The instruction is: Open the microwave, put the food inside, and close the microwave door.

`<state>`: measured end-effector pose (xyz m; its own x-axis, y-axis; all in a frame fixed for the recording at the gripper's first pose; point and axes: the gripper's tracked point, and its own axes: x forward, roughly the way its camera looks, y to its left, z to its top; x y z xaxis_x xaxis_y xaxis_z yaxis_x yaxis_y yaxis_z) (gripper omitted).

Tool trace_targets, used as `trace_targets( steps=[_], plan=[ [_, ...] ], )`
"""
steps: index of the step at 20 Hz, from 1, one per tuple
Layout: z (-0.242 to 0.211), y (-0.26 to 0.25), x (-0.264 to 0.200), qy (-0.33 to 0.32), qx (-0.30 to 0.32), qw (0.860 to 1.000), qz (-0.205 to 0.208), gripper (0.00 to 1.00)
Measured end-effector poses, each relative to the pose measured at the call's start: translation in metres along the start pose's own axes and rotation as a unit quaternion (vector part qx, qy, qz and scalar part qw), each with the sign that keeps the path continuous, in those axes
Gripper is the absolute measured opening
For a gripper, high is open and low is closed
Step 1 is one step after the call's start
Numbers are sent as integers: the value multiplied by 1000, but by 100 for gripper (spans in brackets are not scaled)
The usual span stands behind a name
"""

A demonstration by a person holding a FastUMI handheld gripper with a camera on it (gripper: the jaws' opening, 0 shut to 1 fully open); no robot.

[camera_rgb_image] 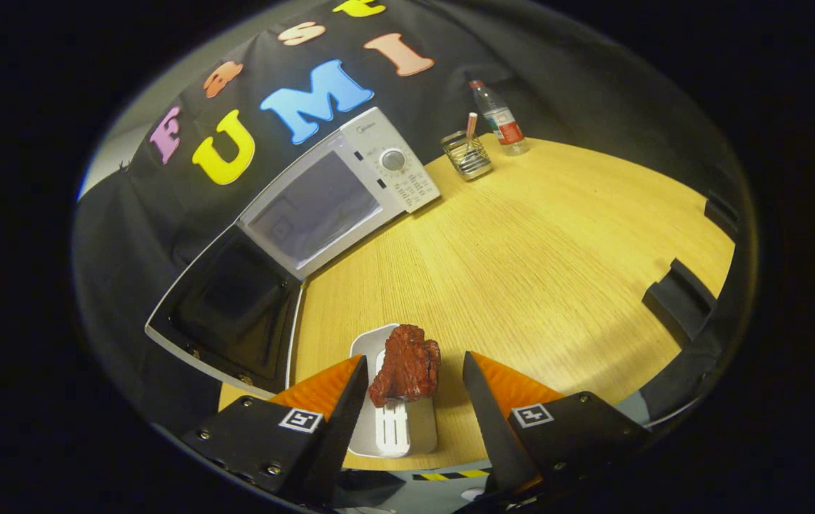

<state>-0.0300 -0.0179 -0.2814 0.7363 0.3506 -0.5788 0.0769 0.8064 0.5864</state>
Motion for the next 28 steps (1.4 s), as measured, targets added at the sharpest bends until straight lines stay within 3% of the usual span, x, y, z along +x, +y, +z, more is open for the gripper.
trace_targets(
  steps=[1, 4, 6, 8, 11, 12, 17, 28],
  plan=[
    [0, -1, 2, 1, 10, 1000, 1, 81],
    [8, -6, 9, -2, 45, 999, -3, 39],
    [6, -4, 6, 3, 61, 998, 8, 39],
    [6, -1, 11, 4, 71, 997, 12, 20],
    [7, 9, 2, 16, 67, 997, 23, 19],
    [7, 9, 12, 19, 62, 998, 25, 6],
    [16, 20, 3, 27, 28, 999, 20, 6],
    [75, 67, 11, -1, -4, 998, 65, 6]
  ],
)
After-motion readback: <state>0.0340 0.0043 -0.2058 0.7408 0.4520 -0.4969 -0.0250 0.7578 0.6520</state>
